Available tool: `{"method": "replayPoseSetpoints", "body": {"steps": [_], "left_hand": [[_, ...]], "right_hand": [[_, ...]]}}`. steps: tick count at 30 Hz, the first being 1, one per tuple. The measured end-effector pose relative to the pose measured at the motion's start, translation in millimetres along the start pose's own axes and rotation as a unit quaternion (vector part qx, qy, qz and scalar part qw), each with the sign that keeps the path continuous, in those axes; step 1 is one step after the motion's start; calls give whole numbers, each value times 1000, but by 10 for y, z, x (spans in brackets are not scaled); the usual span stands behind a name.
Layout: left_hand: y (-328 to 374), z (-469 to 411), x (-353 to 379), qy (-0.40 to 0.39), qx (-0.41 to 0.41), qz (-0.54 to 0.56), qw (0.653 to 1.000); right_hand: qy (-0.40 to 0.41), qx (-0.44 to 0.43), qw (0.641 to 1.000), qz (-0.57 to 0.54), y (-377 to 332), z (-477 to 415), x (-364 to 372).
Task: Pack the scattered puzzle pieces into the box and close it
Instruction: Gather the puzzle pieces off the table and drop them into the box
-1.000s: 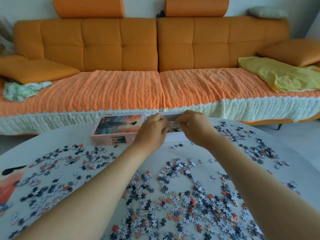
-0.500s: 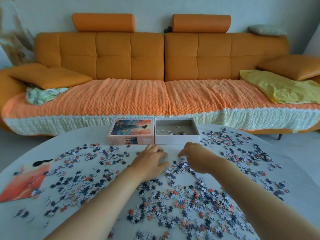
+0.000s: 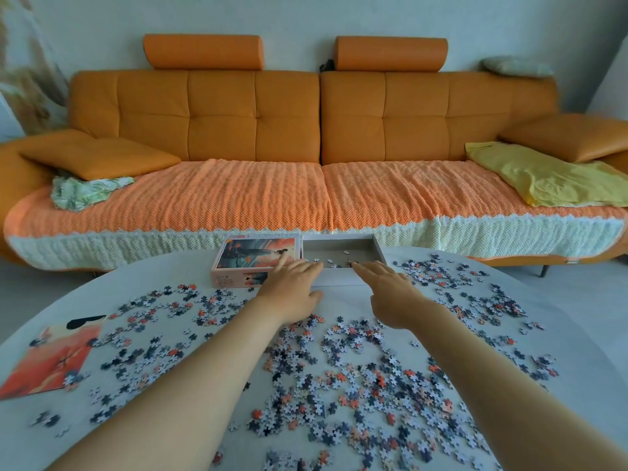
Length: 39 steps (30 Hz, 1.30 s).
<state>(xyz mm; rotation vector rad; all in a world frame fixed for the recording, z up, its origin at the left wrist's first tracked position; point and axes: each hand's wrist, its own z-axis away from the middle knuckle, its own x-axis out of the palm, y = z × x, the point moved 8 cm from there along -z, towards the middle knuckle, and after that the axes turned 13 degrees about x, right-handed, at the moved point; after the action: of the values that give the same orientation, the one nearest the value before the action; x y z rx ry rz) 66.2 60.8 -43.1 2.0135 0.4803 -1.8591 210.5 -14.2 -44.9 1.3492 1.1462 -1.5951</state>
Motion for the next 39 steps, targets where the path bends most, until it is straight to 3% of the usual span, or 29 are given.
{"method": "replayPoseSetpoints", "body": {"steps": [6, 19, 25, 28, 34, 39], "left_hand": [[132, 155, -79, 33, 28, -42, 998], [514, 879, -221, 93, 52, 10, 994], [654, 1206, -229, 175, 45, 40, 983], [769, 1313, -38, 132, 30, 96, 986], [947, 1295, 219, 32, 39, 98, 994], [923, 1196, 199, 54, 61, 93, 992]], "right_hand": [[7, 3, 999, -48, 35, 78, -63], [14, -4, 997, -74, -116, 883, -55], [97, -25, 994, -41, -244, 1163, -213], [65, -36, 996, -55, -389, 1284, -198], [-40, -20, 998, 50, -494, 1400, 299], [-31, -18, 999, 1, -514, 1301, 348]]}}
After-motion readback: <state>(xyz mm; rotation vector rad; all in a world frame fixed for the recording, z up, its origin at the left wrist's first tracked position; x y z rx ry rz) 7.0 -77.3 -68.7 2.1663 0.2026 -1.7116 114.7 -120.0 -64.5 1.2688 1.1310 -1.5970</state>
